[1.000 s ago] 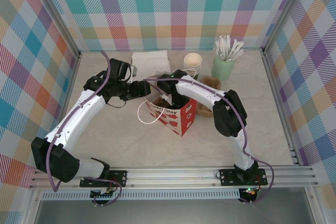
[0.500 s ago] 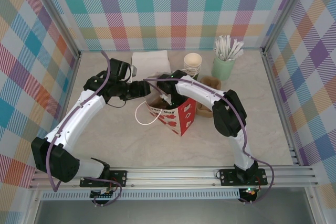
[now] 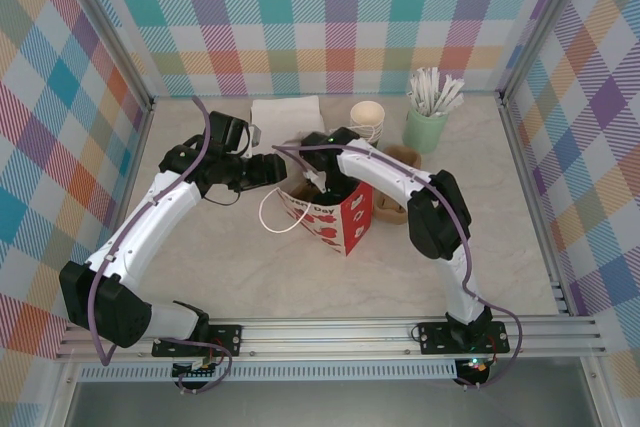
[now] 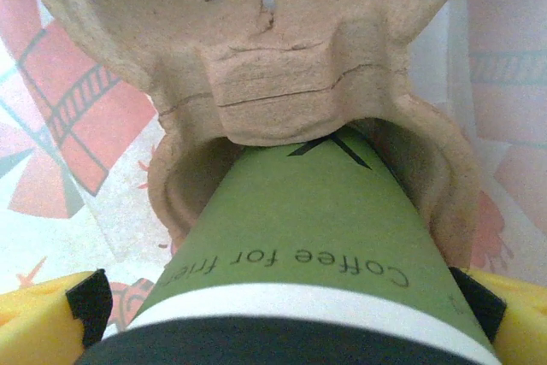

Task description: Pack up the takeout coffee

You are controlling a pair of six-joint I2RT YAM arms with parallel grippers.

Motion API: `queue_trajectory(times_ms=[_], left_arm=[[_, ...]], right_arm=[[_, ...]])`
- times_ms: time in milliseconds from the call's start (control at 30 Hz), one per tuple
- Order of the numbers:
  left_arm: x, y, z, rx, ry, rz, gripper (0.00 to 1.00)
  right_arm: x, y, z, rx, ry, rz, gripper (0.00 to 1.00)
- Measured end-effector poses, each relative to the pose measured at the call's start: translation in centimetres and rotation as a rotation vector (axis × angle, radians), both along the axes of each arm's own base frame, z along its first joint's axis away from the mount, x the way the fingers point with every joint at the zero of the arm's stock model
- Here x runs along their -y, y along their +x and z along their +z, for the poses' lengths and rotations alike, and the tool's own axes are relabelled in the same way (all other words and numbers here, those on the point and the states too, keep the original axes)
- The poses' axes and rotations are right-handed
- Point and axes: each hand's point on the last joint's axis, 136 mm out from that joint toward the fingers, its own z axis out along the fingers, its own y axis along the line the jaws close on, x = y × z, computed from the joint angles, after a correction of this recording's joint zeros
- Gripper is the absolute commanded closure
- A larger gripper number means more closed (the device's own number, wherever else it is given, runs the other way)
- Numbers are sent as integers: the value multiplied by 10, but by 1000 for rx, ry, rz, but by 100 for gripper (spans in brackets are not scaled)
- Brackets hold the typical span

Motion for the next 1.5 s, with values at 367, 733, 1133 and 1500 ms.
queue_trajectory(times_ms=[367, 733, 1133, 1500], left_arm=[[-1, 0, 0, 1, 3, 3, 31], [0, 1, 2, 6, 1, 1, 30], [1, 0, 2, 6, 3, -1, 29], [2, 2, 2, 4, 4, -1, 28]], right_arm=[[-5, 4, 17, 4, 36, -16, 0], [-5, 7, 52, 52, 64, -30, 0], [-6, 16, 89, 123, 88, -34, 0], [-4, 20, 129, 200, 126, -36, 0]])
